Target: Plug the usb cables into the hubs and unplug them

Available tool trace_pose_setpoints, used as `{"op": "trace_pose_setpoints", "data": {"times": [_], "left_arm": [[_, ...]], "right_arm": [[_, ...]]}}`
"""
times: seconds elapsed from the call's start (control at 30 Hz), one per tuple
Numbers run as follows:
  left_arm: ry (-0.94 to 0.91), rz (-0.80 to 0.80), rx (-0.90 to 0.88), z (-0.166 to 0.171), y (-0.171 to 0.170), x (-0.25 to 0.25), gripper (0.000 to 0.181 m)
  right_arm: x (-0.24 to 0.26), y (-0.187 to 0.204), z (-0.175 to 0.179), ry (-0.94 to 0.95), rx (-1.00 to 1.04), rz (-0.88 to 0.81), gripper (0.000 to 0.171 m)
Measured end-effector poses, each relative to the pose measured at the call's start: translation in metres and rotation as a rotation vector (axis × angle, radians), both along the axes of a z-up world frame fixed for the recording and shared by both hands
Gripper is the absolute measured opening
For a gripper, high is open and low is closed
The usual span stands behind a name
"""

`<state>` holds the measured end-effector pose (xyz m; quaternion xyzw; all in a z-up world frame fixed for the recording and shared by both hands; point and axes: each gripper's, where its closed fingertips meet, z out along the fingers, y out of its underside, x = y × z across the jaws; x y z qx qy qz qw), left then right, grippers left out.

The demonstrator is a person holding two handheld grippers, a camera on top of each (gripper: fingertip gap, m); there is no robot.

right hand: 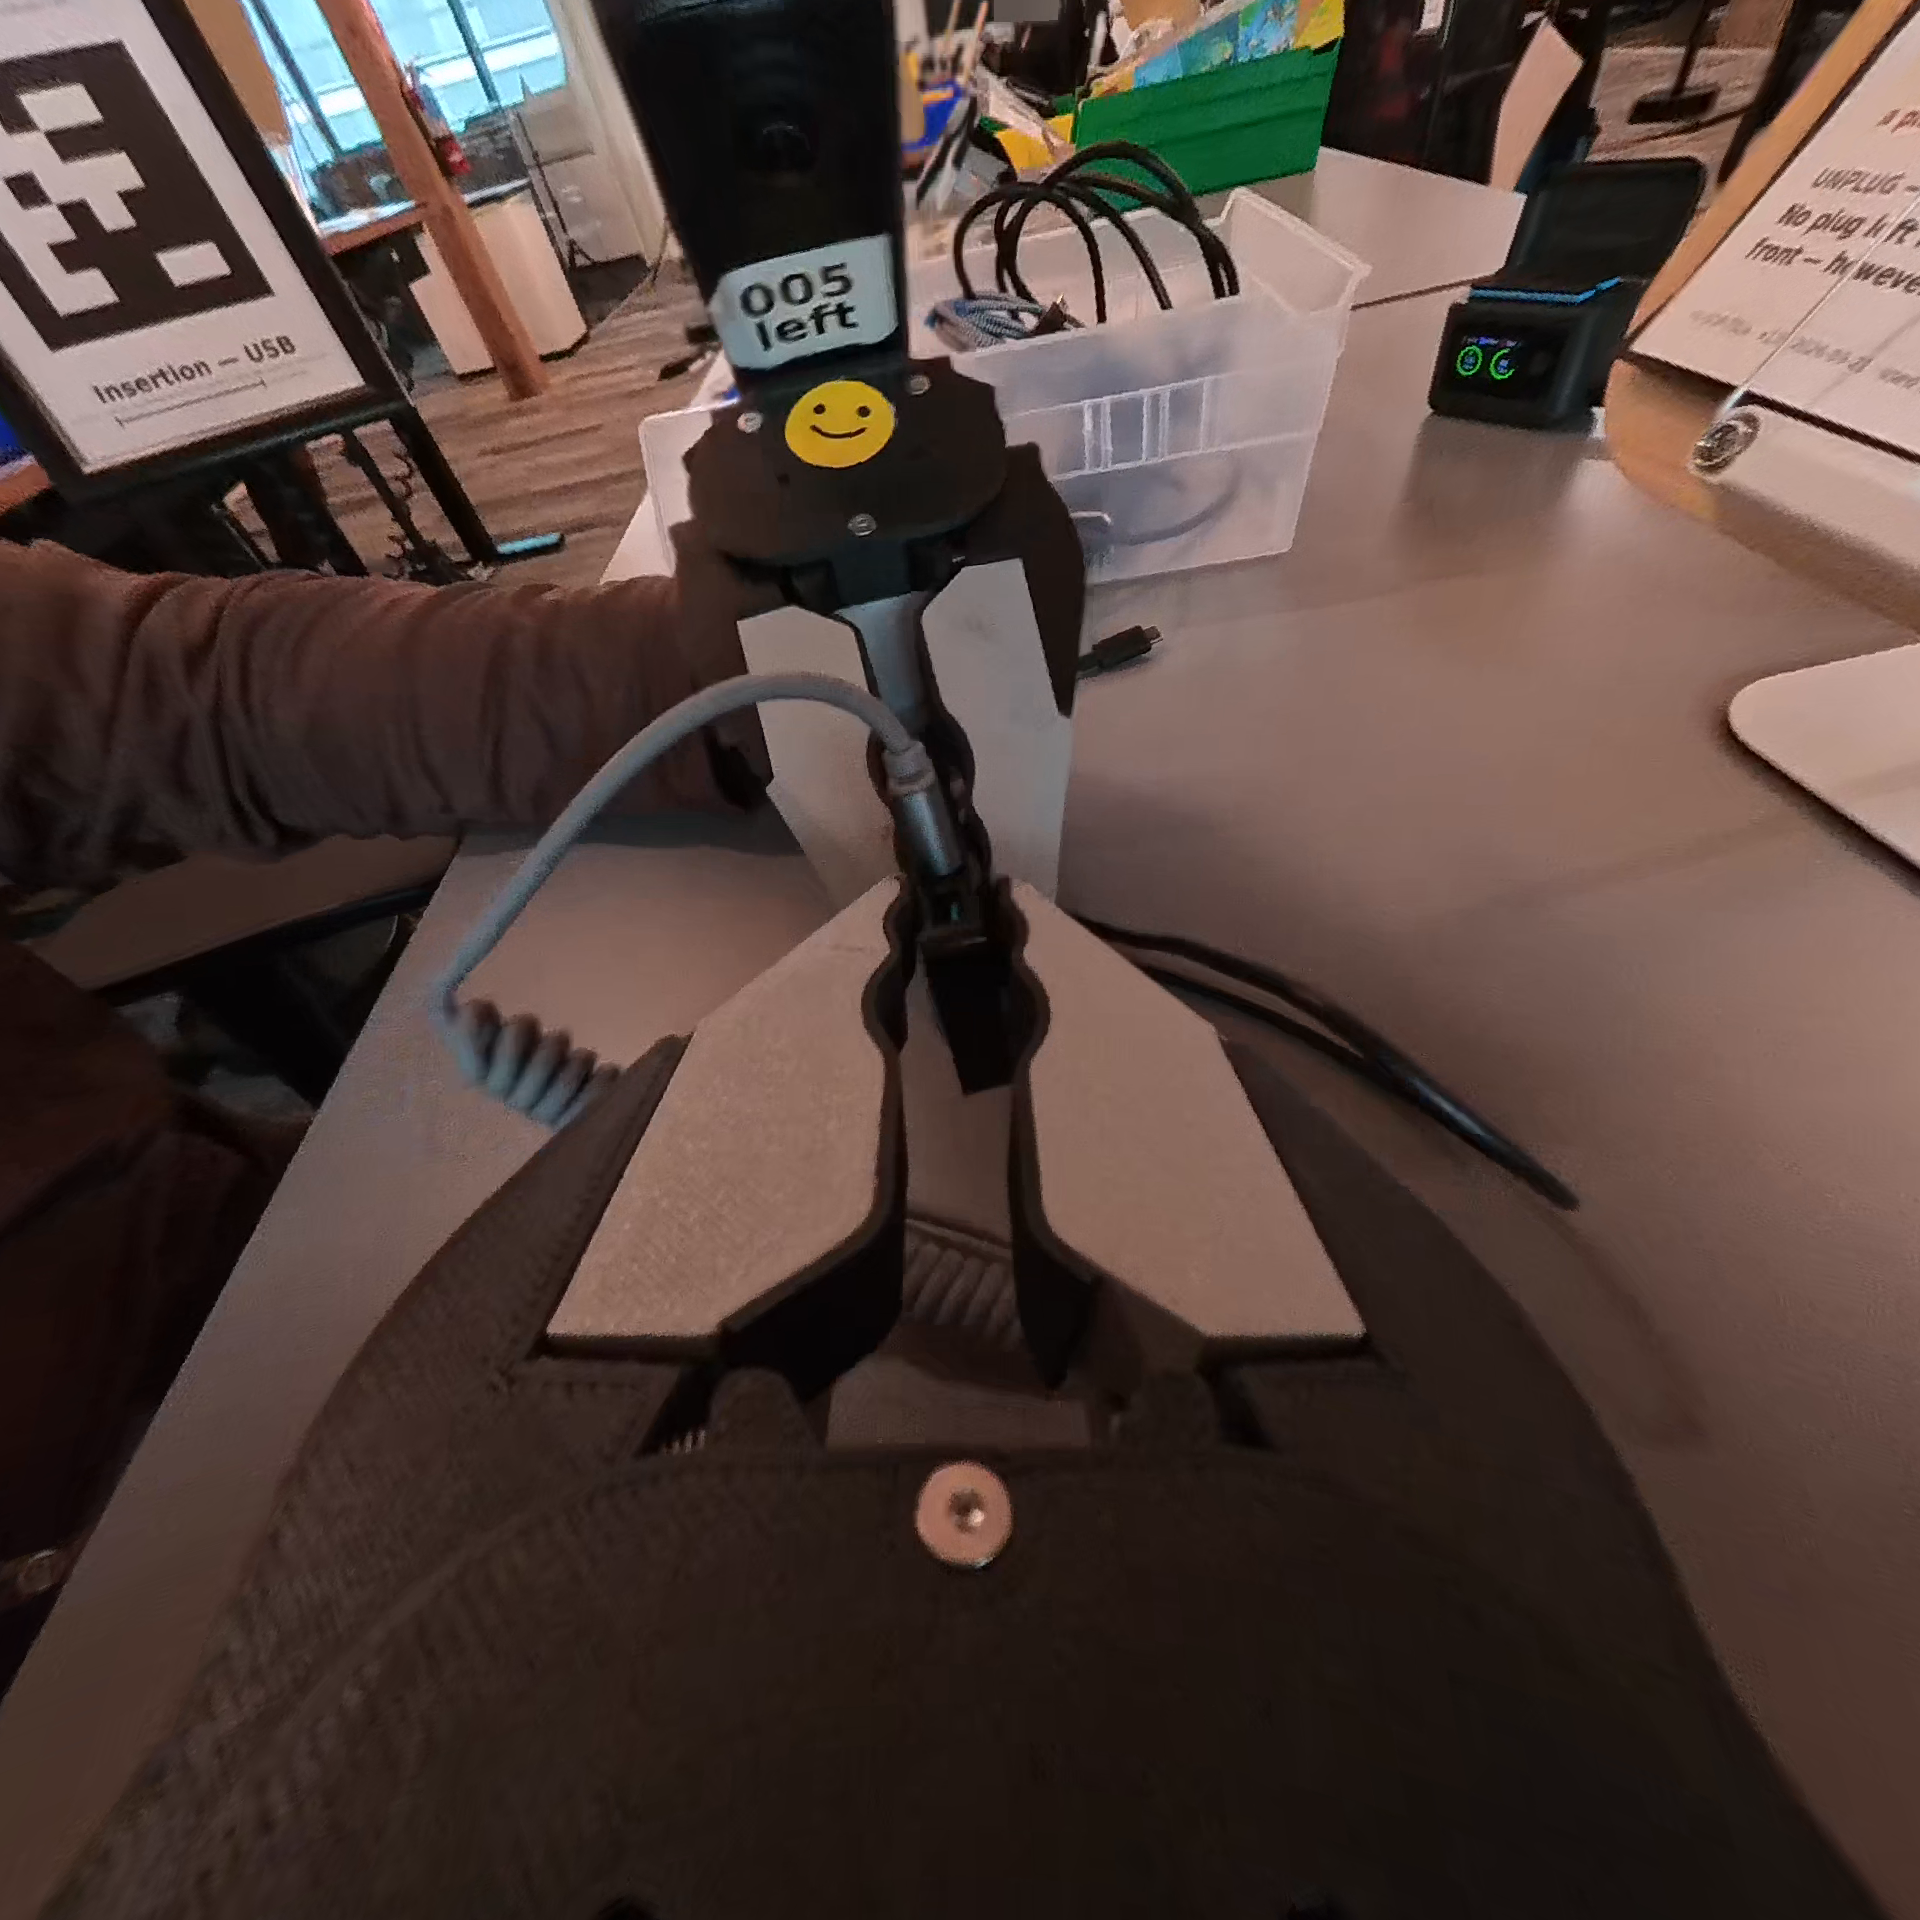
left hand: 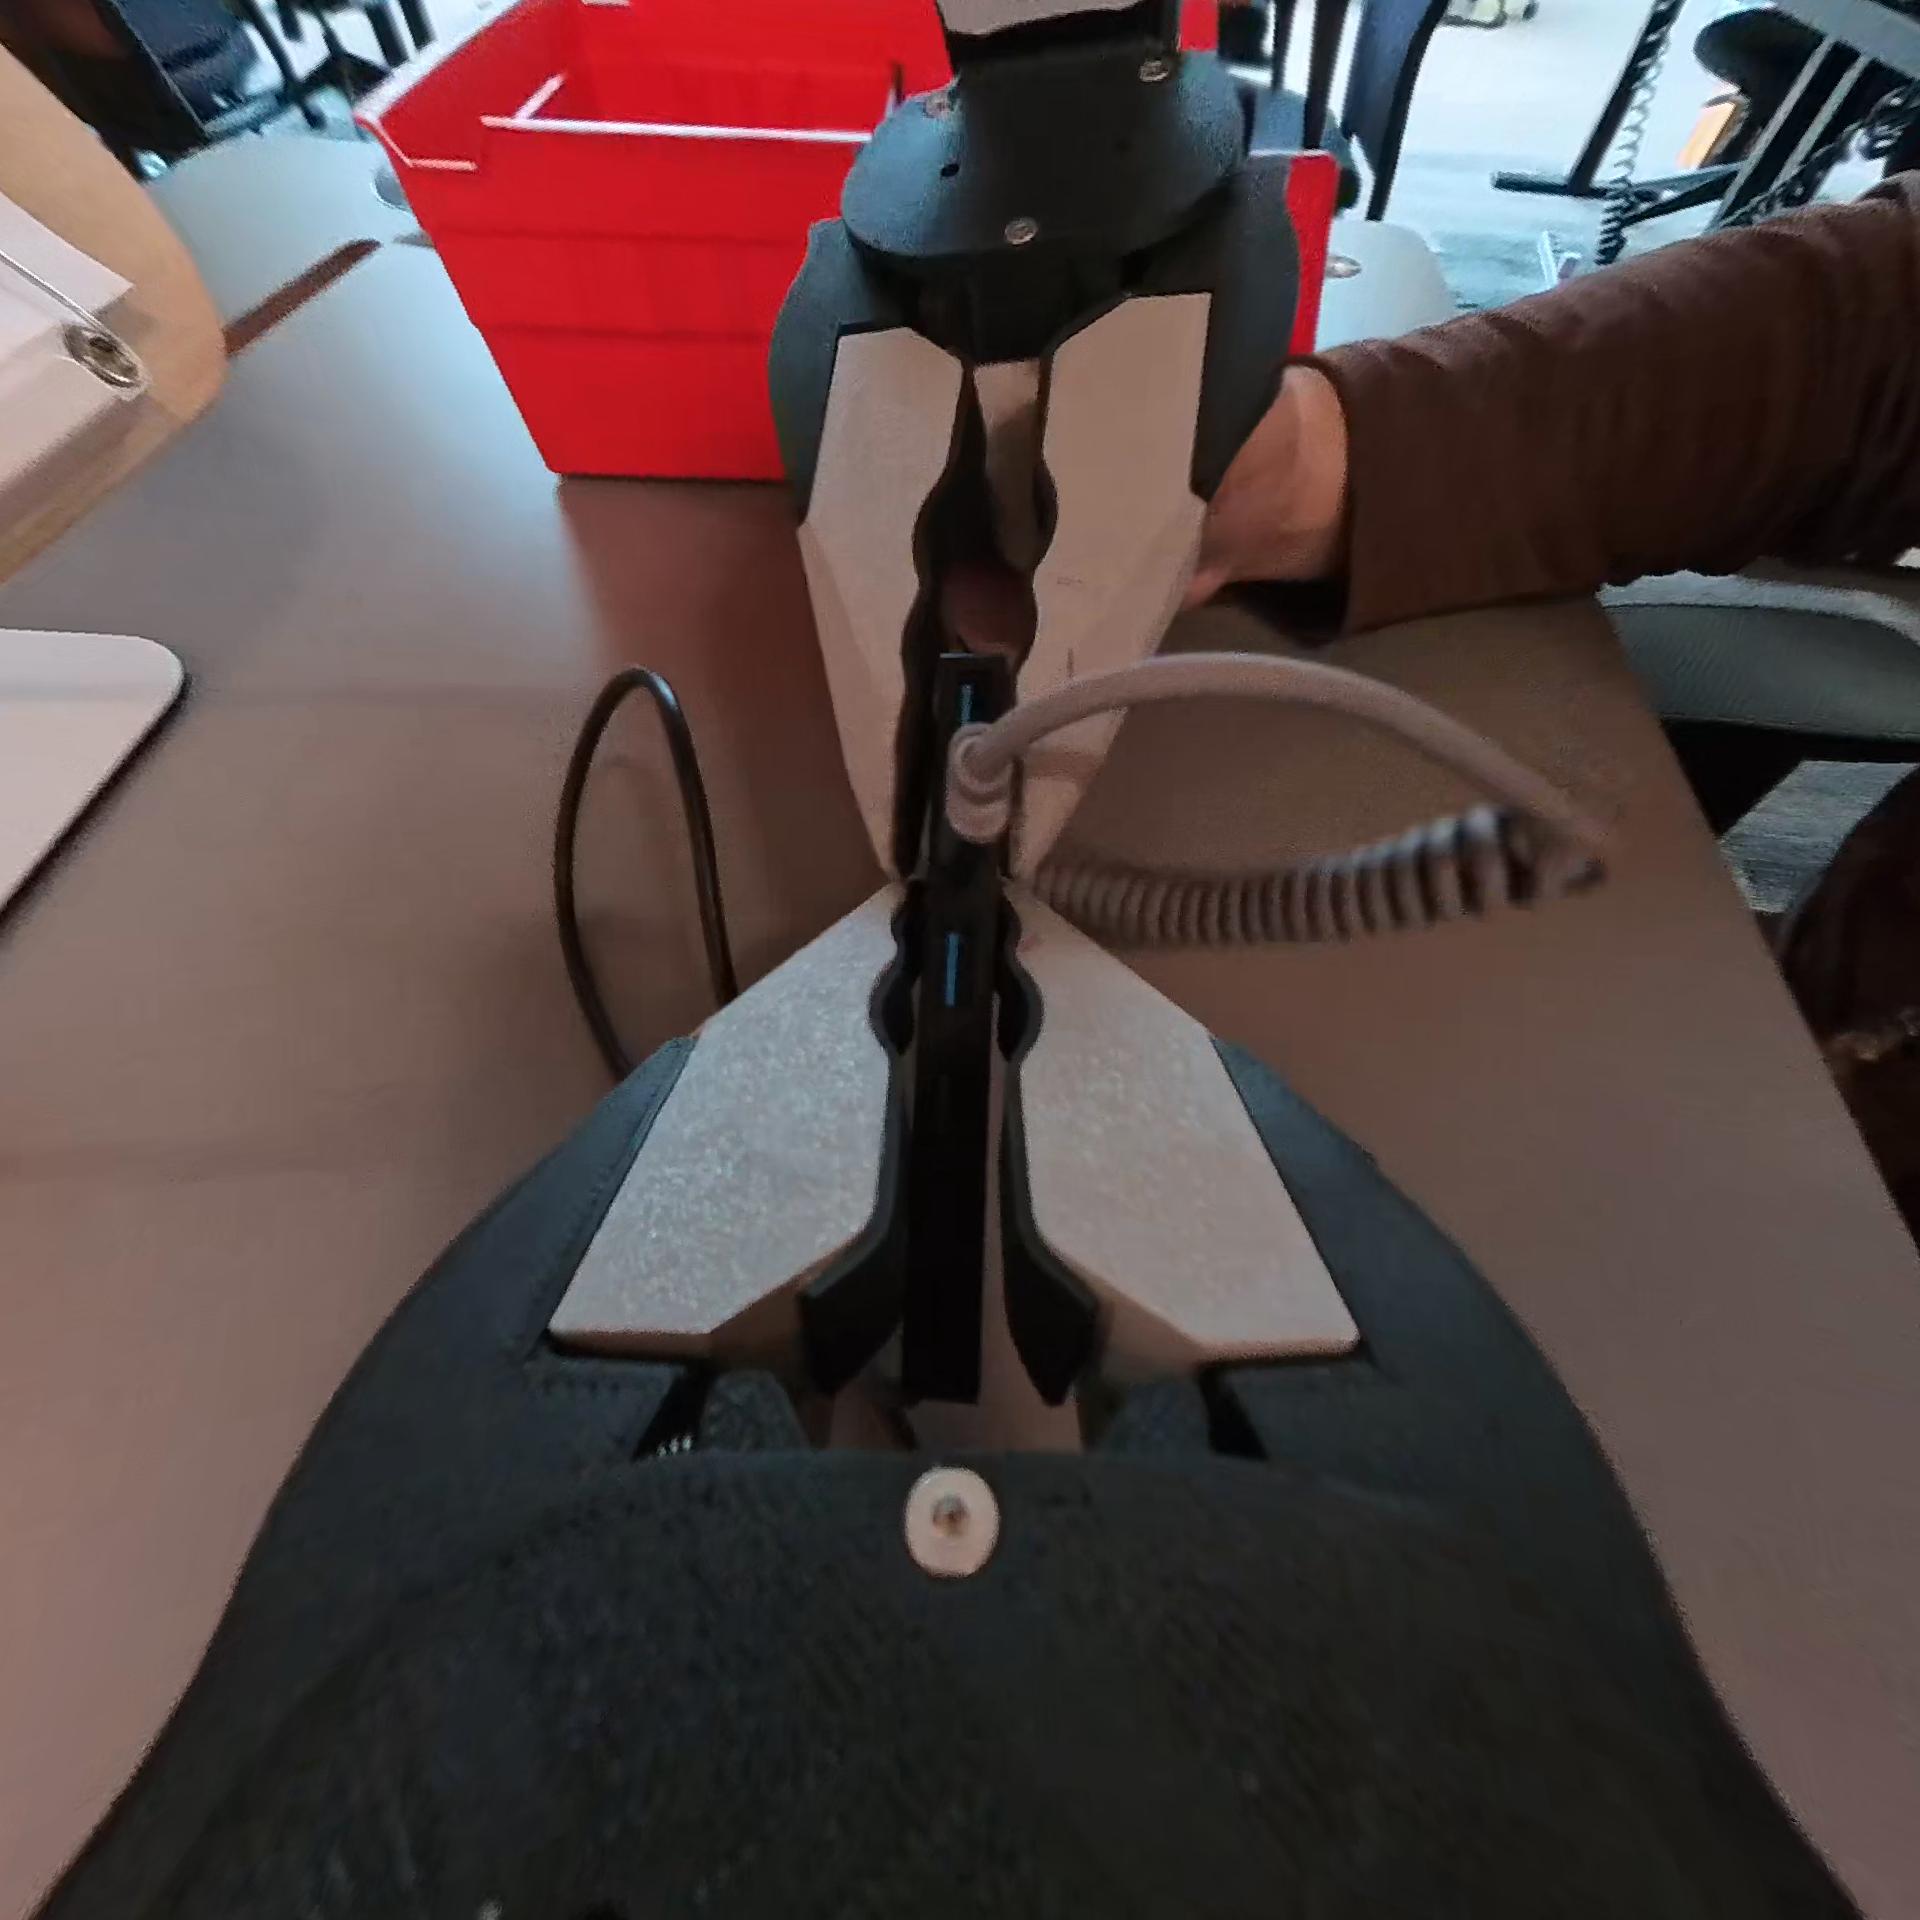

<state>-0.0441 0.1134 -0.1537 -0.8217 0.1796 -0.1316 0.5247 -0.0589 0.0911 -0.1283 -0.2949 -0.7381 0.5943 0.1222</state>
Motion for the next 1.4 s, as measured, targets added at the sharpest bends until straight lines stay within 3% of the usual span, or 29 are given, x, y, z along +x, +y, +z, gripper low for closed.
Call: {"op": "trace_pose_setpoints", "data": {"times": [0.63, 1.4], "left_arm": [[-0.050, 0.028, 0.018, 0.006, 0.001, -0.008, 0.011], [0.041, 0.057, 0.022, 0.001, -0.003, -0.012, 0.010]], "right_arm": [[-0.003, 0.010, 0.009, 0.048, -0.037, -0.038, 0.010], [-0.001, 0.018, 0.003, 0.044, -0.033, -0.060, 0.014]]}}
